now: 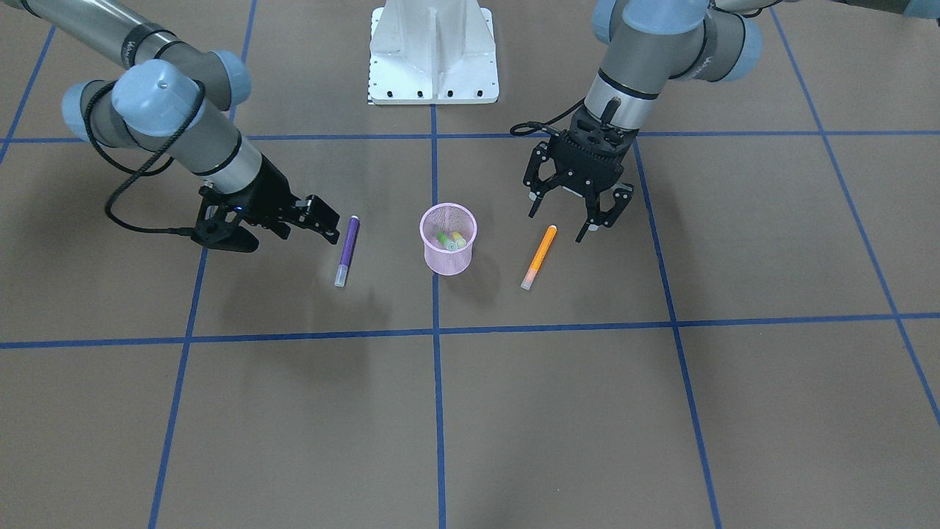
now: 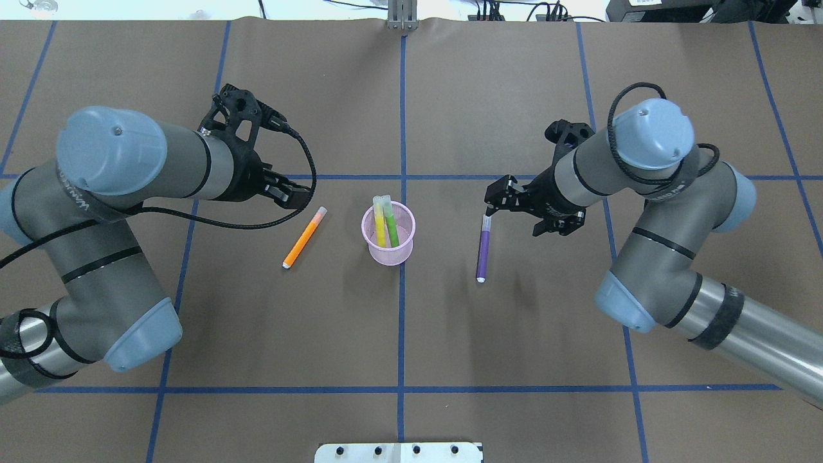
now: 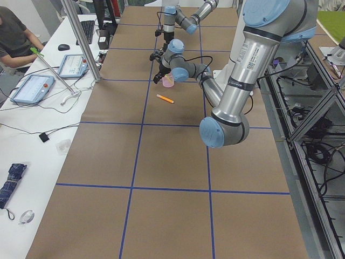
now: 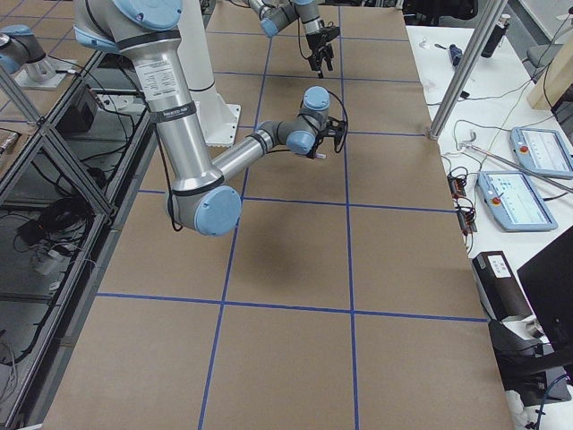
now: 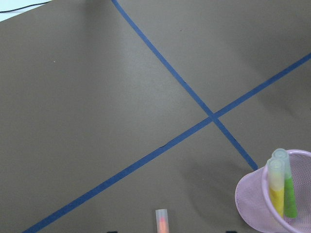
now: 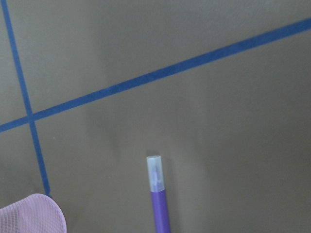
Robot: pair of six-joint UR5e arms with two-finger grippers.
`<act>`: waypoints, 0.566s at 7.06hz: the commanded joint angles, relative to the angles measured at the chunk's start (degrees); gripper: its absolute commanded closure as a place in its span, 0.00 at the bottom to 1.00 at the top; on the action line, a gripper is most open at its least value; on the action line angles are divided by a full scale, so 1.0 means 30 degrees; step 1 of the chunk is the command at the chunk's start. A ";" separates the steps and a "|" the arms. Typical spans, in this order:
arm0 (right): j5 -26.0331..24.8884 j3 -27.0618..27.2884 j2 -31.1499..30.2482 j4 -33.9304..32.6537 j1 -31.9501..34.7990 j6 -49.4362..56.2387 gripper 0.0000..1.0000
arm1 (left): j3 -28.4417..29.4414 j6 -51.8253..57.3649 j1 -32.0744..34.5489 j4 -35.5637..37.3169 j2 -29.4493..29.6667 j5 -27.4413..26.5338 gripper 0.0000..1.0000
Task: Collect pens into pen holder
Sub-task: 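Lower the right gripper onto the purple marker and grasp it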
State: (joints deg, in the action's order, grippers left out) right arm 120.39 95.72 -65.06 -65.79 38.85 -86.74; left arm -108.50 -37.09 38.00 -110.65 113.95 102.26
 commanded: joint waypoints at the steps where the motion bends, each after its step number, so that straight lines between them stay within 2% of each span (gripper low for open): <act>1: -0.0315 -0.1926 0.2402 -0.2471 -0.0527 -0.0354 0.03 | -0.0249 0.0000 0.0459 0.0117 -0.0887 0.1065 0.21; 2: -0.0344 -0.2834 0.2815 -0.2476 -0.0556 -0.0151 0.04 | -0.0278 -0.0029 0.0459 0.0117 -0.1124 0.1157 0.20; 4: -0.0344 -0.3283 0.3025 -0.2534 -0.0730 -0.0090 0.15 | -0.0220 -0.0234 0.0430 0.0117 -0.1097 0.1158 0.19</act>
State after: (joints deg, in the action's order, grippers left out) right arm 119.38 86.72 -56.27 -73.18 37.07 -87.20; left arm -109.23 -37.57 39.28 -110.31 110.80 105.64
